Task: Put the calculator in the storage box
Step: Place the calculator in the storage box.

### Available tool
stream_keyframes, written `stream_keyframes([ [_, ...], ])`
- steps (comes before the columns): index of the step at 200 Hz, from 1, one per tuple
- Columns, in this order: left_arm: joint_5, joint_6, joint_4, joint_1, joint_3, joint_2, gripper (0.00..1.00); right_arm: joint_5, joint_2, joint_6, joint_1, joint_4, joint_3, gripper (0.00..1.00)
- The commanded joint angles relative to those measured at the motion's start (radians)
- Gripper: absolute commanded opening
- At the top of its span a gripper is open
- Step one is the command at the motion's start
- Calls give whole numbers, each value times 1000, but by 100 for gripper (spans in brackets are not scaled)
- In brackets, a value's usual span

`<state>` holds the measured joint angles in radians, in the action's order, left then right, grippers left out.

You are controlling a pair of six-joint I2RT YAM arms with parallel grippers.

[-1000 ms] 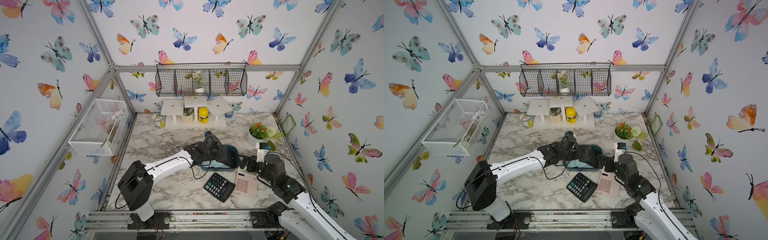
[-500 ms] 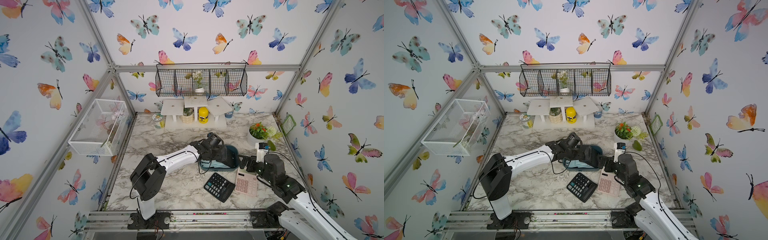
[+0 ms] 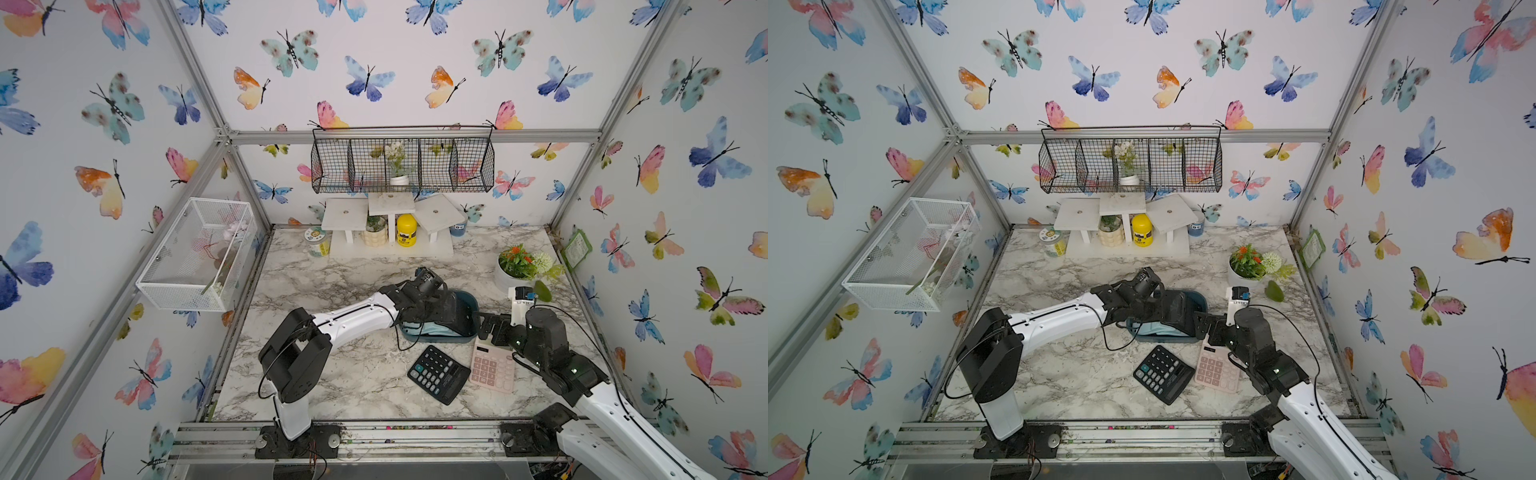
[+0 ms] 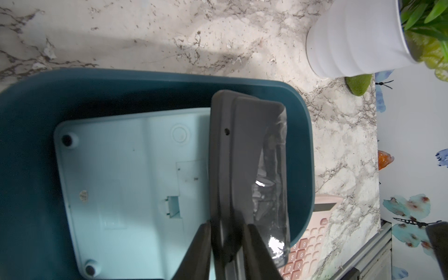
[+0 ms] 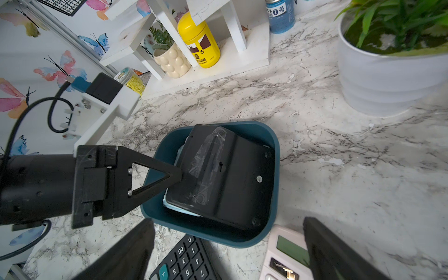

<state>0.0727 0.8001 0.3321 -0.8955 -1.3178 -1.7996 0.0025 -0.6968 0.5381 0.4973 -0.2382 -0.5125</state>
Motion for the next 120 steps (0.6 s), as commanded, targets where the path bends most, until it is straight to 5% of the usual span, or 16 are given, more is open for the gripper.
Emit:
stream_keyframes([
  [1,52,-2,13,-29,27,20,26,-16,1,-12,3,11,8,98],
  [120,-108,-52,123,-23,19,245,71,-331,-76,-62,3,-32,18,98],
])
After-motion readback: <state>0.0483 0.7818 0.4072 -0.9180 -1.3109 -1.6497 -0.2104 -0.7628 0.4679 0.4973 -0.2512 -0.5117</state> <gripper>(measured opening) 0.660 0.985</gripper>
